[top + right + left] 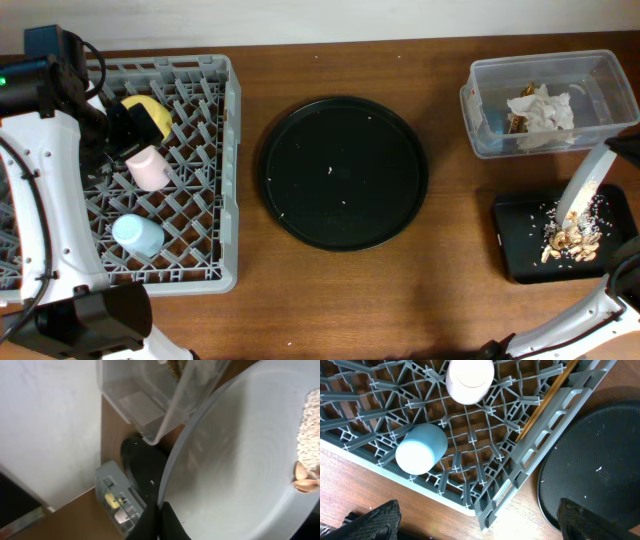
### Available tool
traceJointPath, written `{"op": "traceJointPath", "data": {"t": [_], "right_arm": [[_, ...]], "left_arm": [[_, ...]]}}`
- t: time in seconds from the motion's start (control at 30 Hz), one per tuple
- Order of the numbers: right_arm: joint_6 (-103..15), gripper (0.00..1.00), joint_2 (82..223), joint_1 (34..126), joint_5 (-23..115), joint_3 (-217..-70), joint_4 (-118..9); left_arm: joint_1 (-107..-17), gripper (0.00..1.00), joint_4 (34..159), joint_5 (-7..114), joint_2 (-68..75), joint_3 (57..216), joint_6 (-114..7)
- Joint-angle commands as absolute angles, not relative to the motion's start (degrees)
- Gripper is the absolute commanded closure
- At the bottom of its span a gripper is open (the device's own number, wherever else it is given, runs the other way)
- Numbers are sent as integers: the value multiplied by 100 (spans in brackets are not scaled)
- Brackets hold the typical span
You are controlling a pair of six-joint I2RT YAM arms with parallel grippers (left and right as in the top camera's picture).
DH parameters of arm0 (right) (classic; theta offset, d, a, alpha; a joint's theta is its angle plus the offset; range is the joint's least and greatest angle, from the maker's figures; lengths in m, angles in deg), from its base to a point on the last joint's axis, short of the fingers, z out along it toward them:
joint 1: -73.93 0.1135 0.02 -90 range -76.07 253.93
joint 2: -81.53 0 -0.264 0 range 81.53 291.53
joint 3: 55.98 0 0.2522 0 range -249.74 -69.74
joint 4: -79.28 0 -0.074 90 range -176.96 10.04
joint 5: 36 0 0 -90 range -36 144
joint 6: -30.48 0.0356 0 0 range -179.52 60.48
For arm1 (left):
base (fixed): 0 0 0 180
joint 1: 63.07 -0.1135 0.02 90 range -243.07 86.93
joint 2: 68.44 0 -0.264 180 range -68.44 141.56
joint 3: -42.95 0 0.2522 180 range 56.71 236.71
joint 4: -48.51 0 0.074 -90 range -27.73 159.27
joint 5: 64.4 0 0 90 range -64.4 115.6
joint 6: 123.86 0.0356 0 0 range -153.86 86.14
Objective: Sort waste into correct bins and load items into the dishwasher rack
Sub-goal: 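Tilt the plate to dump the food scraps onto the black tray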
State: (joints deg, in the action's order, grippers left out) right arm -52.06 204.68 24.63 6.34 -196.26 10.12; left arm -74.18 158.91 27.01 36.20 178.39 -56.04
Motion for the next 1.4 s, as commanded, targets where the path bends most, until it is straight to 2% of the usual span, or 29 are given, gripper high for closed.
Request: {"op": "traceJointPath", "data": {"t": [0.0,0.17,0.33,0.57,0.77,1.13,1.37], "right_arm": [[-5337,96,20273,2441,105,-19615,1038],[-5466,96,20275,2439,830,-19580,1038],[-5612,96,20275,2432,966,-18800,1036],[-5916,96,20282,2430,597,-18343,1038],[-5975,96,20236,2435,-527,-18343,1038],[-5936,96,20090,2424,-494,-18323,1038],[-5955,96,20092,2312,-1043,-18323,920]], "left_arm": [[-7453,1,15898,2636,3457,17831,-5678],[-7453,1,15898,2636,3457,17831,-5678],[-7453,1,15898,2636,3457,17831,-5678],[-7453,1,15898,2636,3457,17831,-5678],[-7453,1,15898,2636,3457,17831,-5678],[-7453,1,15898,2633,3457,17831,-5678],[-7453,1,15898,2636,3457,17831,-5678]]}}
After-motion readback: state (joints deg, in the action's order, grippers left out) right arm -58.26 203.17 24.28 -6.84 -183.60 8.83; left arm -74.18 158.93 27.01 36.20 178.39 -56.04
